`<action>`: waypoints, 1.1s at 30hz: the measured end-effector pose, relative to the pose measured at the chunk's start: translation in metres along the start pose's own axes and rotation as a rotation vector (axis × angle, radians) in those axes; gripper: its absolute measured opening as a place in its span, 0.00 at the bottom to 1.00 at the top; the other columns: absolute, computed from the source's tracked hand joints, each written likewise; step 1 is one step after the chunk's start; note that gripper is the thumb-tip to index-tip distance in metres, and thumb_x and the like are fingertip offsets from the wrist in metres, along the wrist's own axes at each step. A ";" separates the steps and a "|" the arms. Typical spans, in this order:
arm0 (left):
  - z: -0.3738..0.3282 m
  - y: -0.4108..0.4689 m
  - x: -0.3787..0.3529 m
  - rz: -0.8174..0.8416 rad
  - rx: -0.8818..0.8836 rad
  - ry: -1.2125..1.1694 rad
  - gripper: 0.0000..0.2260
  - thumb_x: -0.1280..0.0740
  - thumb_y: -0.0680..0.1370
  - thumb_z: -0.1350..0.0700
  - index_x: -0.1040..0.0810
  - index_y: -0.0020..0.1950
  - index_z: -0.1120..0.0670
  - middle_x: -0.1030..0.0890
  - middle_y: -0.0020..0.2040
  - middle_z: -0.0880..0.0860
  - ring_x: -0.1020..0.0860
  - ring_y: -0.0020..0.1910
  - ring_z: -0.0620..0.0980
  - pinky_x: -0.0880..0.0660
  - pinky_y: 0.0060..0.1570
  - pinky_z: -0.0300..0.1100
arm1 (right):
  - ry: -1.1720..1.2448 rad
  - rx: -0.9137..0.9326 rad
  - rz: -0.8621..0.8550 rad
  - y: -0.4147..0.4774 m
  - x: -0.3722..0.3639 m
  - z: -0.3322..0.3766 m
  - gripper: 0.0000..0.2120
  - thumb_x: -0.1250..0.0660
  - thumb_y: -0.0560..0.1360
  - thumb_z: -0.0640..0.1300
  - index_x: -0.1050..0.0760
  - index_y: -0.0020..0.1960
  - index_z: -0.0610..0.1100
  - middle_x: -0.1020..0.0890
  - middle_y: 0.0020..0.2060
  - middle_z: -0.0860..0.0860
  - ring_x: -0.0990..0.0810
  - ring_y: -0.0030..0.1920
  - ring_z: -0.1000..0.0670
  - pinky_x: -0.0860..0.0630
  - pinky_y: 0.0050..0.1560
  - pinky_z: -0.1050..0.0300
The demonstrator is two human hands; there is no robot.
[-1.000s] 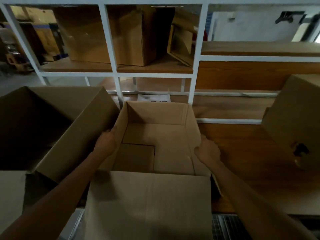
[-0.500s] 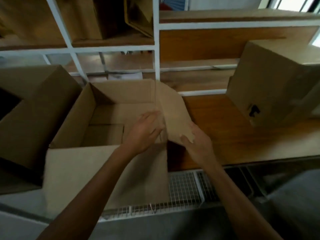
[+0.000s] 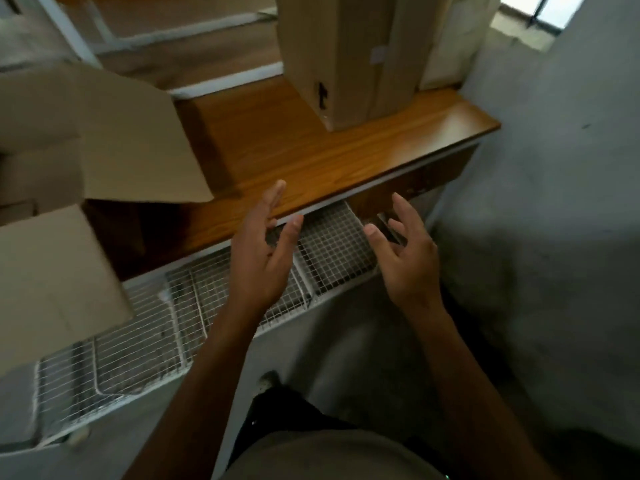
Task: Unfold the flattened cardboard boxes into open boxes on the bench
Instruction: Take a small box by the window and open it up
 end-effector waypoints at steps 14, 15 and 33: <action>-0.036 0.110 -0.114 0.059 -0.082 0.003 0.25 0.38 0.79 0.46 0.38 0.76 0.47 0.31 0.73 0.46 0.31 0.70 0.42 0.27 0.64 0.49 | -0.004 0.026 -0.121 0.125 0.069 -0.019 0.28 0.34 0.78 0.50 0.37 0.76 0.50 0.30 0.73 0.49 0.27 0.68 0.52 0.28 0.53 0.68; -0.036 0.127 -0.120 0.038 -0.095 0.000 0.25 0.38 0.79 0.46 0.37 0.76 0.47 0.30 0.73 0.47 0.30 0.69 0.42 0.26 0.63 0.50 | -0.012 0.037 -0.126 0.141 0.071 -0.016 0.28 0.34 0.78 0.50 0.37 0.76 0.50 0.30 0.72 0.50 0.27 0.67 0.53 0.27 0.53 0.66; -0.133 0.463 -0.123 -0.255 -0.317 0.406 0.20 0.38 0.80 0.46 0.28 0.70 0.51 0.28 0.71 0.52 0.33 0.70 0.51 0.36 0.68 0.46 | -0.053 0.485 -0.158 0.476 0.091 0.118 0.23 0.32 0.78 0.50 0.29 0.71 0.47 0.21 0.65 0.47 0.19 0.59 0.50 0.19 0.54 0.51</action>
Point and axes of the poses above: each hand's wrist, its own y-axis towards the middle knuckle, its own x-axis out of the back of the hand, z = x × y, the point moved 7 cm from there along y, towards the middle knuckle
